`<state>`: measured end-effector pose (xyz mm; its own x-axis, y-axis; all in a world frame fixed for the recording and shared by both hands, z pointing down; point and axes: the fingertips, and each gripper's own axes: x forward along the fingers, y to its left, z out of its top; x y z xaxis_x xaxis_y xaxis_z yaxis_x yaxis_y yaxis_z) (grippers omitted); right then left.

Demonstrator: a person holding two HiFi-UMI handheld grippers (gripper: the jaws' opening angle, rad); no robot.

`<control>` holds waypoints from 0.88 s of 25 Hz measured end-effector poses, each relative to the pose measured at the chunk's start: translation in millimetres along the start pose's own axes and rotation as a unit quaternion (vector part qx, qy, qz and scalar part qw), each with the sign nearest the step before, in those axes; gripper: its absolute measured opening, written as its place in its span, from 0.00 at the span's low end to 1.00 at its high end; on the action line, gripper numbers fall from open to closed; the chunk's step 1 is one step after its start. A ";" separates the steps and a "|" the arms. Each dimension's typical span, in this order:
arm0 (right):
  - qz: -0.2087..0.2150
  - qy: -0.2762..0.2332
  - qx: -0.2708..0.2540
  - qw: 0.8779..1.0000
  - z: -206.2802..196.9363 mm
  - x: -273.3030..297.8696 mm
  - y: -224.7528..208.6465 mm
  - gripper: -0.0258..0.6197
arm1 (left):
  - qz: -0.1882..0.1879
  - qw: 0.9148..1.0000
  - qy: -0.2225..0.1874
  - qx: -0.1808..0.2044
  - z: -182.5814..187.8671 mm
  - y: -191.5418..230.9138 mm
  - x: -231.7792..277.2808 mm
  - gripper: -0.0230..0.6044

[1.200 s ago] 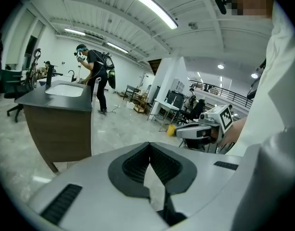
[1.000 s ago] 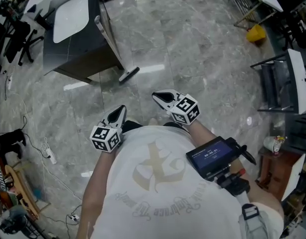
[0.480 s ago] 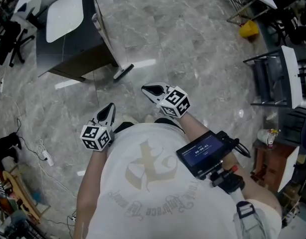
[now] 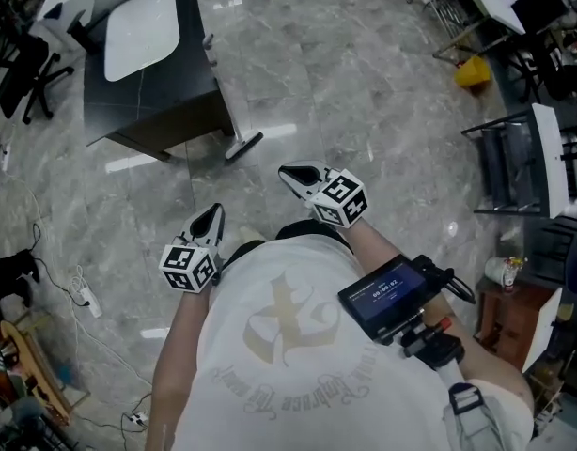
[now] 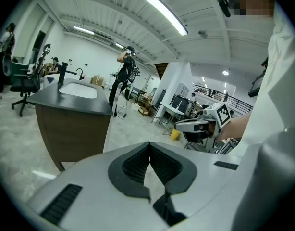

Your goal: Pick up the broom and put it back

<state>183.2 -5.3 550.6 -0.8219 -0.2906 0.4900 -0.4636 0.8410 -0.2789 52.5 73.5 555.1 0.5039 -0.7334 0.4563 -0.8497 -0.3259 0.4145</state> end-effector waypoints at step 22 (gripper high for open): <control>0.028 0.022 -0.030 0.999 6.9 57.0 16.8 0.07 | 0.048 0.998 -0.026 -0.044 -19.3 53.9 -39.4 0.06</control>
<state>126.3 -10.8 568.1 -0.8302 -0.2223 0.5112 -0.3949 0.8818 -0.2578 -10.2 96.4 574.7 0.4102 -0.7898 0.4561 -0.8755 -0.2009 0.4395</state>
